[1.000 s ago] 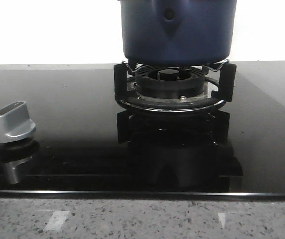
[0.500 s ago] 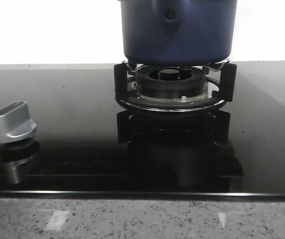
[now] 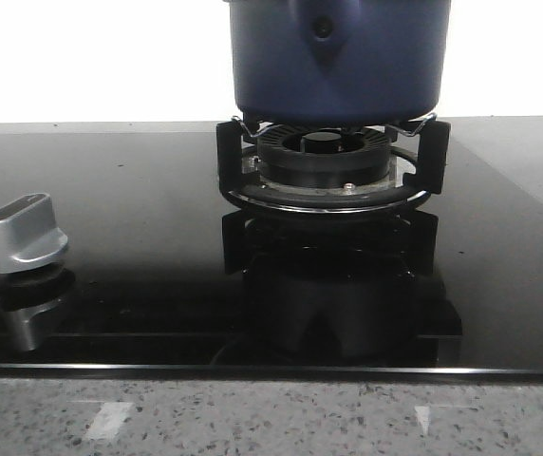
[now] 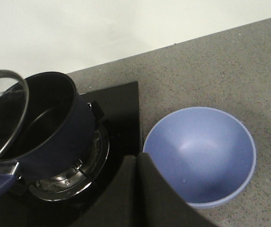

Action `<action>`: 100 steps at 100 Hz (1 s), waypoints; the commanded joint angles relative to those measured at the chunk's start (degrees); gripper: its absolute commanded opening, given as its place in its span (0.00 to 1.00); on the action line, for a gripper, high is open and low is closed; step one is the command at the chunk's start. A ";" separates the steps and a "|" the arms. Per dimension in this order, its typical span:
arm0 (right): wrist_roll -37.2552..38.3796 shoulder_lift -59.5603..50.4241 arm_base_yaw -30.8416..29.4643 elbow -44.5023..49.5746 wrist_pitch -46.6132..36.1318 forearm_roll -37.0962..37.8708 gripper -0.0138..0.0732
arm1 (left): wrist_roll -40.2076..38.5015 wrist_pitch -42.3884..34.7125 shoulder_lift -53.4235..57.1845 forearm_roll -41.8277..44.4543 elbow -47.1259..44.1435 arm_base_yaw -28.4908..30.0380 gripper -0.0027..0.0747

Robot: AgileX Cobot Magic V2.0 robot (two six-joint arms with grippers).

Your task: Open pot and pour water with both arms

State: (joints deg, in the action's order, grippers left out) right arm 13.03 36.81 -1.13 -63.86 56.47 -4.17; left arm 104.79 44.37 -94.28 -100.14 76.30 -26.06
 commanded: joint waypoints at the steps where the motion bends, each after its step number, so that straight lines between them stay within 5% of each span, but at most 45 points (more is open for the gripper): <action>1: -0.89 -0.79 0.09 -0.83 -3.21 0.25 0.08 | 0.10 2.44 0.78 -6.18 3.82 -0.68 0.42; 100: -1.46 -1.69 0.09 1.99 -4.70 0.25 0.08 | 0.10 -0.30 -5.13 -7.14 7.24 -1.25 0.42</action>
State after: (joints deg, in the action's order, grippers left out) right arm 12.24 34.95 -1.13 -60.62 56.26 -4.17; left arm 104.42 42.53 -101.95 -101.67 81.07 -26.79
